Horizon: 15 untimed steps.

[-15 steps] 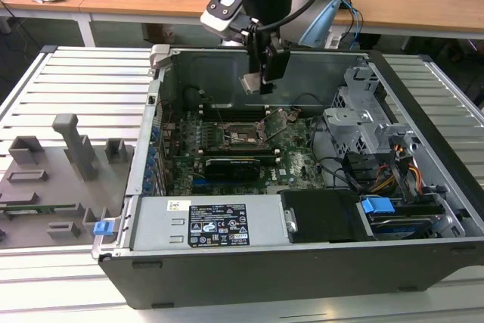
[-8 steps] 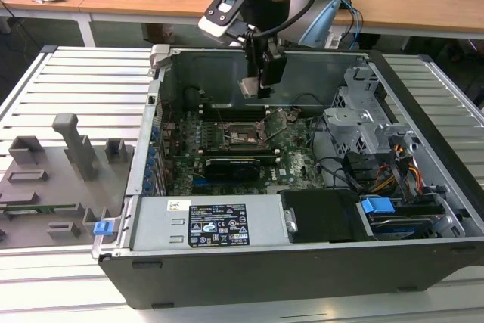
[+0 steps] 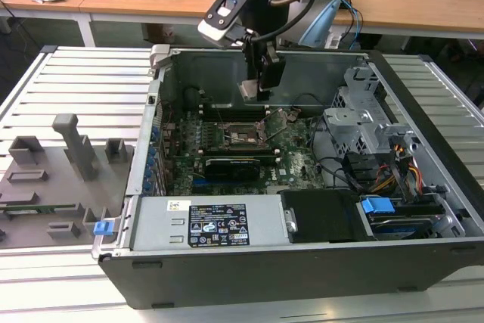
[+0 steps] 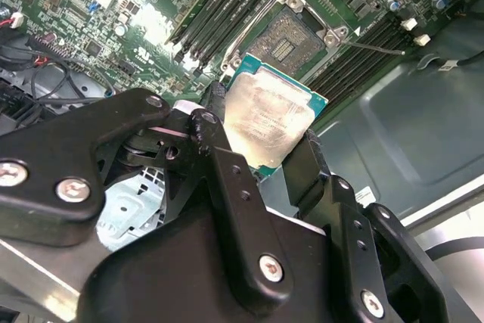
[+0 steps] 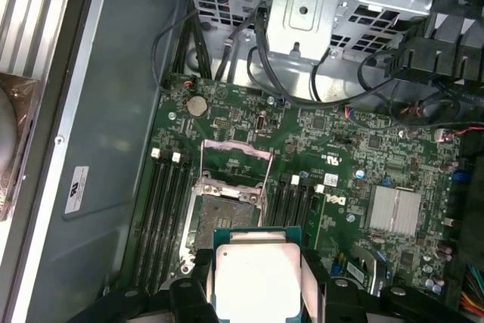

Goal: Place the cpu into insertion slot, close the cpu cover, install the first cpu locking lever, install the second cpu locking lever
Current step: 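Place the cpu into insertion slot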

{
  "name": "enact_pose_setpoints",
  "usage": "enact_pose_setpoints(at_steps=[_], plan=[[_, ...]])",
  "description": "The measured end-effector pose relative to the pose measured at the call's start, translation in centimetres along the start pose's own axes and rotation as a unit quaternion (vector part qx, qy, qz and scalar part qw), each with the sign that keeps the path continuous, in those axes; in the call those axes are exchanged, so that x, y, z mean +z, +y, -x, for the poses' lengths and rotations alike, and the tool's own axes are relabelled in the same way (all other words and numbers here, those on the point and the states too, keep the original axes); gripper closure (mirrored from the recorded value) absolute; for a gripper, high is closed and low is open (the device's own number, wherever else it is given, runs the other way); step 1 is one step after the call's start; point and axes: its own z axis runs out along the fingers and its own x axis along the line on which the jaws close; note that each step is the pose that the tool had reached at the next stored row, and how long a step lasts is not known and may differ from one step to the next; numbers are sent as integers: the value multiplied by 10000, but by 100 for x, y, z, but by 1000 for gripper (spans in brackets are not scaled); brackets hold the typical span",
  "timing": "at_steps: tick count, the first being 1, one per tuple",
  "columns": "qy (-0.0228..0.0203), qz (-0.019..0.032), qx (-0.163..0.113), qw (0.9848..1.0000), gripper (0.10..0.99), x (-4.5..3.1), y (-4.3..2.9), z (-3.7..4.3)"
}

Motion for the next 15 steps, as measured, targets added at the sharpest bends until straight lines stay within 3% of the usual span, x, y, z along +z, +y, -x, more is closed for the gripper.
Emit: enact_pose_setpoints(at_steps=[15], plan=[[-4, -3, 57, 10000, 545, 41, -3, 1]])
